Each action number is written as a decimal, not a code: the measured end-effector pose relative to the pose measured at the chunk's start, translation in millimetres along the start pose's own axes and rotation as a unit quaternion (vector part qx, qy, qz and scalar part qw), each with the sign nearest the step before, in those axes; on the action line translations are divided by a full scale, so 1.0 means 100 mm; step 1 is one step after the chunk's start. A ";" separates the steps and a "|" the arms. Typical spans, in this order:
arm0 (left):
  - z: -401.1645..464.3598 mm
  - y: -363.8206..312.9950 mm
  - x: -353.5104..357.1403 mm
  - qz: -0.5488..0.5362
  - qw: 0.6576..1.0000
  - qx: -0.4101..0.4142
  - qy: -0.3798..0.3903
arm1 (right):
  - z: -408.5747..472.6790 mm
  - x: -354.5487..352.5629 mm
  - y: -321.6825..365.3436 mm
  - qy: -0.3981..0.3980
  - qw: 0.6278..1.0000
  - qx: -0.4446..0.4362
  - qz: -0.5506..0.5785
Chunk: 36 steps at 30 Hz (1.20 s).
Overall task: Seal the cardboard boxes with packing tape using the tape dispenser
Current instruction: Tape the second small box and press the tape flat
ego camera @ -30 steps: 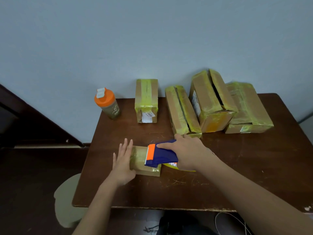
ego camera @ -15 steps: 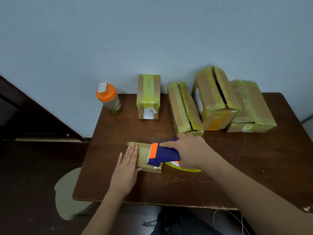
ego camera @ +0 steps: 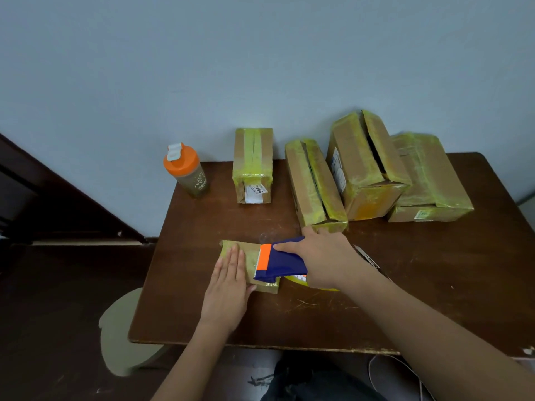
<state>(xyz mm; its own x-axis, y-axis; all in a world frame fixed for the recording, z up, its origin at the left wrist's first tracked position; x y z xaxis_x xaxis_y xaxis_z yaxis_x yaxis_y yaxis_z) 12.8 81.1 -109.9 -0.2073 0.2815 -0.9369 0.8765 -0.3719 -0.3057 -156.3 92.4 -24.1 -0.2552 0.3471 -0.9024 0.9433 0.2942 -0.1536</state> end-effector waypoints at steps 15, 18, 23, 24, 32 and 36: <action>0.04 0.23 -0.04 -0.072 0.997 0.040 0.009 | 0.08 0.08 0.16 -0.014 0.999 0.005 0.028; 0.05 0.21 0.01 -0.110 0.993 0.038 0.022 | 0.08 0.11 0.16 -0.008 1.000 0.003 0.028; 0.10 0.25 0.03 -0.094 0.995 0.018 0.012 | 0.07 0.16 0.09 -0.008 1.000 -0.006 0.024; 0.10 0.26 0.03 -0.086 0.996 0.015 0.010 | 0.07 0.18 0.06 -0.008 0.999 -0.006 0.033; 0.09 0.29 0.02 -0.074 0.997 0.003 0.007 | -0.03 0.36 -0.15 -0.026 0.997 -0.013 0.076; 0.11 0.27 0.01 -0.102 0.995 -0.006 0.013 | -0.14 0.46 -0.23 -0.038 0.994 -0.009 0.098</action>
<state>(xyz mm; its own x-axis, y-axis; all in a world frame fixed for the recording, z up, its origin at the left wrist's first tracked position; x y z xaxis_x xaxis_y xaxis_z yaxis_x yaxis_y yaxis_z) 31.3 61.9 -121.3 -0.3708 0.3727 -0.8506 0.8224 -0.2938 -0.4872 -192.9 114.0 -56.3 -0.0501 0.3313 -0.9422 0.9692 0.2438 0.0342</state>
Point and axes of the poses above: each hand's wrist, its own z-axis towards the middle knuckle, its own x-axis out of the palm, y = z × x, the point moved 8 cm from there along z, towards the middle knuckle, and after that the axes turned 14 degrees about -z, right-handed, at the moved point
